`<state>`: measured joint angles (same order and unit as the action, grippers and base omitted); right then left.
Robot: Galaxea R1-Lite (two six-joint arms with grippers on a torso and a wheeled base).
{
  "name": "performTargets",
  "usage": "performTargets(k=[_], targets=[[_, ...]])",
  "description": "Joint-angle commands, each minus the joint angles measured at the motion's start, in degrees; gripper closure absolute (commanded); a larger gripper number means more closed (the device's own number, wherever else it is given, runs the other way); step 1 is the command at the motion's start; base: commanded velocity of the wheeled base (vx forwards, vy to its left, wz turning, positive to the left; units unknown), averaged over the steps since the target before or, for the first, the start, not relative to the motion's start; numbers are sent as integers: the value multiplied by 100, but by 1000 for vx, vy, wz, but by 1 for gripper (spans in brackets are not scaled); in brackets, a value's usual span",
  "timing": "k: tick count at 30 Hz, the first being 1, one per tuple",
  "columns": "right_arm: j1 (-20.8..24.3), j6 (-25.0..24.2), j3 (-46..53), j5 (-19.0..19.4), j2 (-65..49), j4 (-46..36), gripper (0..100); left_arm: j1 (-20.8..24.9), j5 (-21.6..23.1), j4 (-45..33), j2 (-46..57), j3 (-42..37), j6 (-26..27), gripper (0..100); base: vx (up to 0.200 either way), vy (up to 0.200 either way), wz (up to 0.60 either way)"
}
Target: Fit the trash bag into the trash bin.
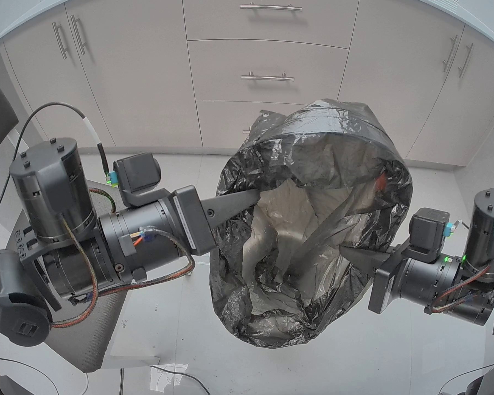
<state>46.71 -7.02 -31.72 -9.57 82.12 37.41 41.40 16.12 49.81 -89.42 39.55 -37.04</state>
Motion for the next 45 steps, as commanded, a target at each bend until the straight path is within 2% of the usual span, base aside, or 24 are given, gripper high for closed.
performTargets(k=[1, 11, 15, 19, 23, 45], targets=[[4, 8, 17, -1, 340, 3, 100, -62, 41, 11, -146, -17, -129, 100, 0, 0, 0], [92, -1, 52, -1, 780, 12, 100, -150, 85, 81, -542, 0, -181, 100, 0, 0, 0], [180, 17, 131, -19, 1017, 29, 100, -325, 129, 363, -788, 0, -419, 100, 0, 0, 0], [163, 52, 149, -45, 1070, 29, 100, -510, 454, 776, -1025, -114, -524, 100, 0, 0, 0], [119, 263, 149, -63, 1087, 20, 100, -580, 480, 793, -1236, -70, -533, 100, 0, 0, 0], [-145, 482, 122, -63, 1922, 38, 100, -607, 489, 881, -1921, 36, -515, 100, 0, 0, 0]])
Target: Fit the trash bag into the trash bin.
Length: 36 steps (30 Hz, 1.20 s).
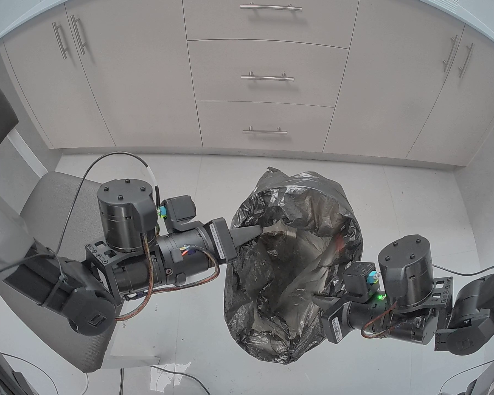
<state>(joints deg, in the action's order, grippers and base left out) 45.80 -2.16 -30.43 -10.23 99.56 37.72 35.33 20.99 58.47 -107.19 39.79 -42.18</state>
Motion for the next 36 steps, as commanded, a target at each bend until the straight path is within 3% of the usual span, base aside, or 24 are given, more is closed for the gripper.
performTargets(k=[1, 16, 22, 30, 36], targets=[[-106, -4, -25, 21, 283, 8, 100, -17, -7, 139, -223, 2, -10, 100, 0, 0, 0], [-616, 145, -25, 56, 978, 649, 100, -202, 1, 622, -874, 55, -10, 100, 0, 0, 0], [-713, 172, -42, 65, 1188, 746, 100, -237, 1, 798, -1120, 64, -10, 100, 0, 0, 0], [-845, 198, 72, 65, 1707, 1730, 100, -237, -7, 824, -1313, 125, -10, 100, 0, 0, 0], [-836, 216, 54, 65, 1909, 1765, 100, -237, -7, 824, -1375, 134, -10, 100, 0, 0, 0]])
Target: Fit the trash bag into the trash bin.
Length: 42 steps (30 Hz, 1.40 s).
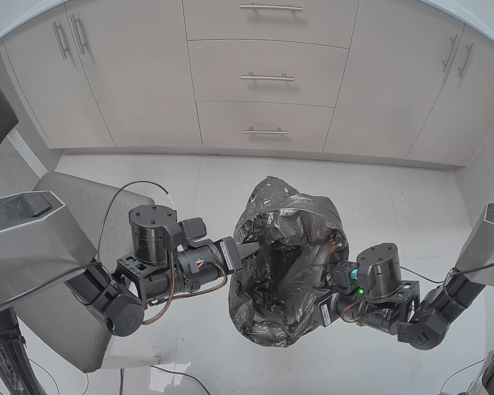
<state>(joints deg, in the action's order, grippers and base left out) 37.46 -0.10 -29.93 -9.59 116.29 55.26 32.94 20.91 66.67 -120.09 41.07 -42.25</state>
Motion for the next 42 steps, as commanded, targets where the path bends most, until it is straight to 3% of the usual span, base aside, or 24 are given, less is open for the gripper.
performTargets(k=[1, 13, 19, 28, 33, 42], targets=[[-2, 27, 22, 1, 272, 11, 100, 2, 1, 4, -111, 15, -2, 100, 0, 0, 0], [-2, 265, 40, 10, 483, -15, 100, 2, 1, 4, -313, 50, 33, 100, 0, 0, 0], [-90, 792, 145, 10, 685, -15, 100, 2, -8, 4, -498, 68, 50, 100, 0, 0, 0], [-90, 924, 136, -7, 975, -24, 100, 2, -16, 4, -595, 6, 59, 100, 0, 0, 0], [-336, 1390, 154, -16, 1124, -24, 100, -95, -25, 4, -735, -90, 68, 100, 0, 0, 0], [-485, 1513, 92, -280, 1326, -6, 100, -121, -69, 4, -858, -266, 86, 100, 0, 0, 0]])
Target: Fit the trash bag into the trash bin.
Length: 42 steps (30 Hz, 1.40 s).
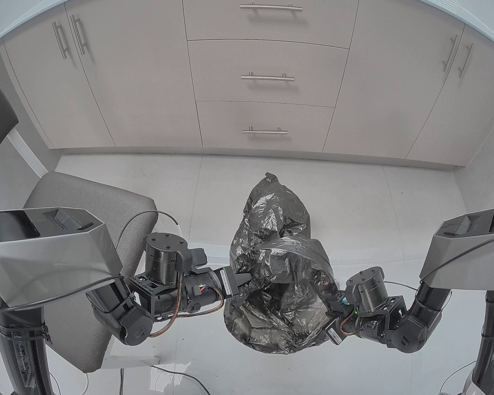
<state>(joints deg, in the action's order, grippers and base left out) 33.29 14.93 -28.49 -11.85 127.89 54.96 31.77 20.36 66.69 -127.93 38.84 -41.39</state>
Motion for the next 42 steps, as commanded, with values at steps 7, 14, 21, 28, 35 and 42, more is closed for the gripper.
performTargets(k=[7, 14, 21, 28, 35, 42], targets=[[-236, 1, -271, -300, 412, 50, 100, 5, -6, 1, -66, -52, -1, 100, 0, 0, 0], [-438, 71, -306, -318, 438, 50, 100, 5, -6, 1, -197, -61, -1, 100, 0, 0, 0], [-411, 124, -218, -309, 447, 50, 0, 5, -14, 1, -233, -228, -1, 100, 0, 0, 0], [-385, 133, 239, -98, -432, 24, 0, 49, -6, 371, -312, -474, -1, 100, 0, 0, 0], [-165, -149, 573, 693, -2497, -284, 0, 58, -6, 520, -364, -509, -10, 100, 0, 0, 0], [160, -1819, -1440, 51, -2515, -1004, 0, 137, -6, 643, -373, -570, -10, 100, 0, 0, 0]])
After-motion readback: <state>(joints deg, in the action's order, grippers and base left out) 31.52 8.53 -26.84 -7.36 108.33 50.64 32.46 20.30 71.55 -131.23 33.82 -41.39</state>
